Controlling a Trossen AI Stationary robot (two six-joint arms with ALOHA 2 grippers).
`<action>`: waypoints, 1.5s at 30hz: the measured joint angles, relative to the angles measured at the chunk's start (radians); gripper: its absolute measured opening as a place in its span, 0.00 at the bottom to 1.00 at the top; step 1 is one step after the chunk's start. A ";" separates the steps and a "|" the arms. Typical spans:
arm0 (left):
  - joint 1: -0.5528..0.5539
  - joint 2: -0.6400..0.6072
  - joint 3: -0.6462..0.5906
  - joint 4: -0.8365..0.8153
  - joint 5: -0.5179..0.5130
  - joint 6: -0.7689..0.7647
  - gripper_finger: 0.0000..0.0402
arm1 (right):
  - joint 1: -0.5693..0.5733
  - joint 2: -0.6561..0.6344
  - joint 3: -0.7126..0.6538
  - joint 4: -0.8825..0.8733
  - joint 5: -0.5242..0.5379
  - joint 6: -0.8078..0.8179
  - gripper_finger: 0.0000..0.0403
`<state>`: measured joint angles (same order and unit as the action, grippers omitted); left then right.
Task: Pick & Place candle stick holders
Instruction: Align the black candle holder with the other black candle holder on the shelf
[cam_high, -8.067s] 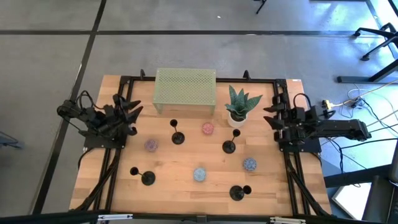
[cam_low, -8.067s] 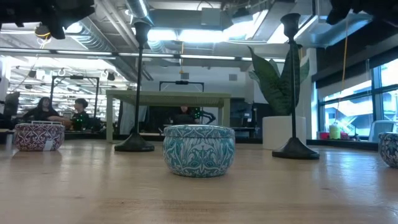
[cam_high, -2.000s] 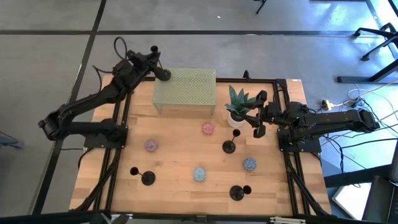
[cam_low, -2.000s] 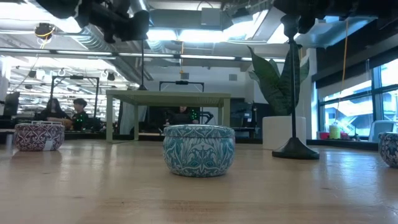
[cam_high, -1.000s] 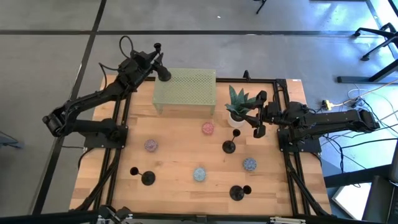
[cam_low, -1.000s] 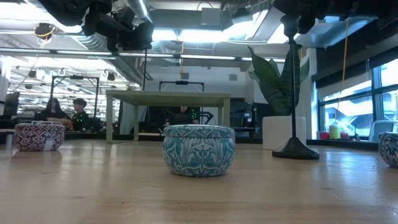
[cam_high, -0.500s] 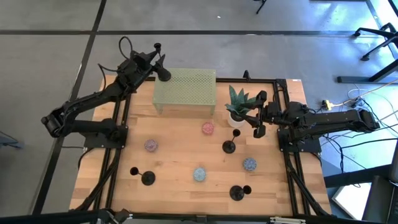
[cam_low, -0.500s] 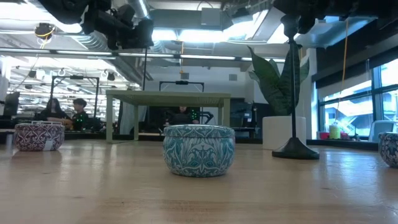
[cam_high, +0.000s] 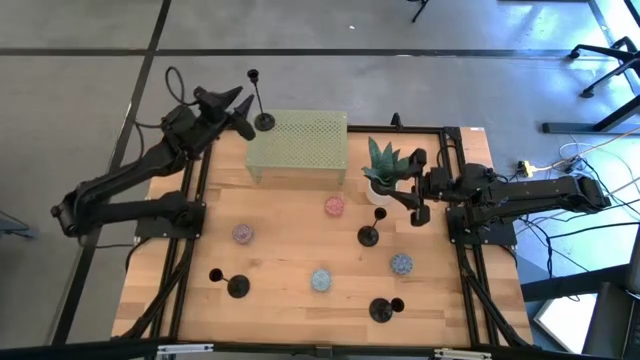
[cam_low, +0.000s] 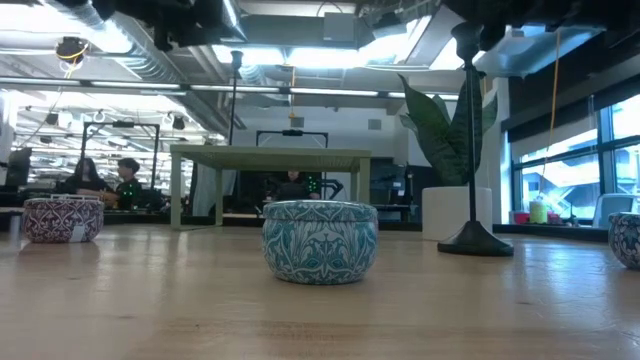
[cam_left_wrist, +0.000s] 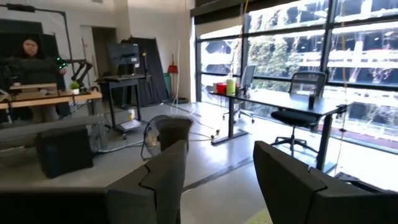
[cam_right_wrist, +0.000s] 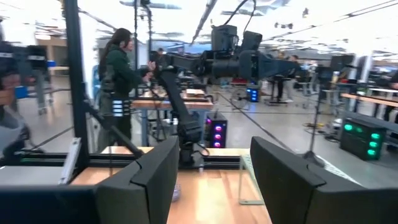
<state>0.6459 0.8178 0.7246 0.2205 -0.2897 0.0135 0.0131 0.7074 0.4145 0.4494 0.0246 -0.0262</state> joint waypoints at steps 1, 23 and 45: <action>-0.005 -0.016 0.000 -0.009 0.000 0.000 0.46 | 0.000 0.000 0.000 0.001 -0.009 0.000 0.51; -0.220 -0.168 0.000 -0.296 0.782 -0.079 0.46 | 0.000 0.133 0.000 -0.065 -0.291 0.019 0.51; -0.272 -0.167 0.000 -0.361 0.782 -0.045 0.46 | 0.001 0.145 0.000 -0.227 -0.299 0.030 0.47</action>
<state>0.3737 0.6506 0.7246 -0.1402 0.4919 -0.0311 0.0139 0.8524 0.4145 0.2222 -0.2742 0.0036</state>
